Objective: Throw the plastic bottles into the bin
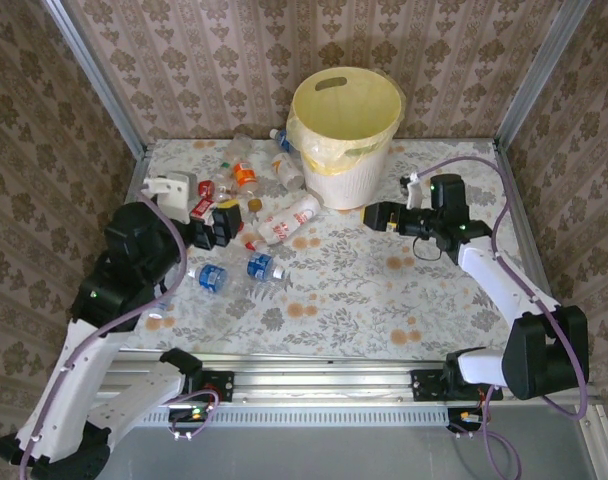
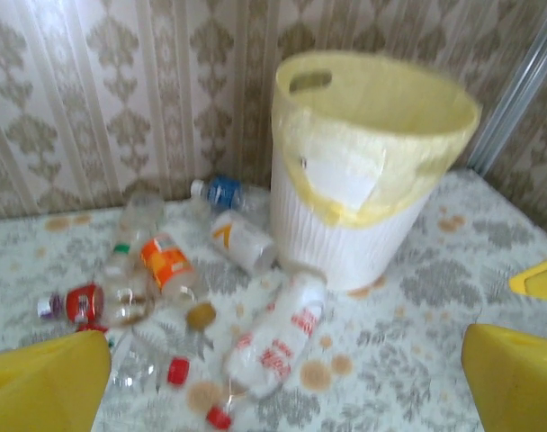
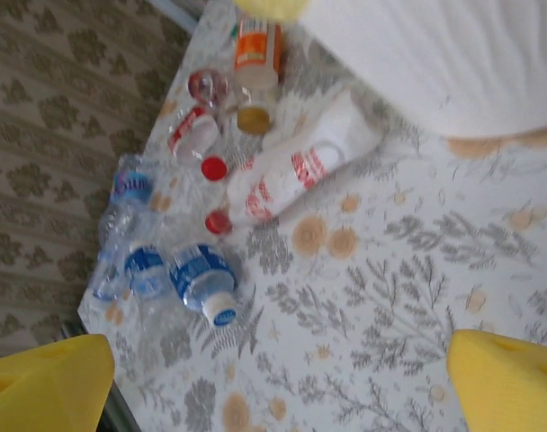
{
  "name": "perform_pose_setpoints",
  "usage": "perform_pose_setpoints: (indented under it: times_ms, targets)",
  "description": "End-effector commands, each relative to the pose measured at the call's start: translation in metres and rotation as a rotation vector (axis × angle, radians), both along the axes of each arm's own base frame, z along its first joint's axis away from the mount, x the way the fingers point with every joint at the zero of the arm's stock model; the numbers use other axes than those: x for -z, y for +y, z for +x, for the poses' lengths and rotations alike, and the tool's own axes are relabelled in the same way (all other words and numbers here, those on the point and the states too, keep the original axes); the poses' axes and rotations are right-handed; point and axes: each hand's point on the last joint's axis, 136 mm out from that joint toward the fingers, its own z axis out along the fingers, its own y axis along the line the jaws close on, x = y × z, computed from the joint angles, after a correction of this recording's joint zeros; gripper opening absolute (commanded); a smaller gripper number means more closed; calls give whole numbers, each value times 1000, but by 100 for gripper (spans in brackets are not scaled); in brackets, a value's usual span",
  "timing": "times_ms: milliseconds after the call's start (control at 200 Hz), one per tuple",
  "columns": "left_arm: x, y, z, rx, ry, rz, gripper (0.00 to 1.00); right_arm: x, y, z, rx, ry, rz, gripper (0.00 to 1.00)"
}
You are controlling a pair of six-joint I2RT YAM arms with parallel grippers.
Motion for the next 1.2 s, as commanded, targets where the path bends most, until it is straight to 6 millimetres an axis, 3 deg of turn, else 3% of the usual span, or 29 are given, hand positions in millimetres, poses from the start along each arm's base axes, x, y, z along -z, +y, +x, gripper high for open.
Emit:
perform_pose_setpoints:
  times_ms: [0,370,695,955,1195]
  targets:
    - [42,-13,8,54,117,88,100,7,-1,-6,56,39,27,100]
    - [150,-78,58,239,390,324,97,-3,-6,-27,65,33,9,100]
    - [234,-109,102,244,509,613,99,0,-14,-34,79,29,-17,100]
    - [271,-117,143,195,507,798,100,3,-19,-36,78,29,-6,100]
    - [288,-121,164,182,516,834,100,9,-27,-40,88,40,0,100]
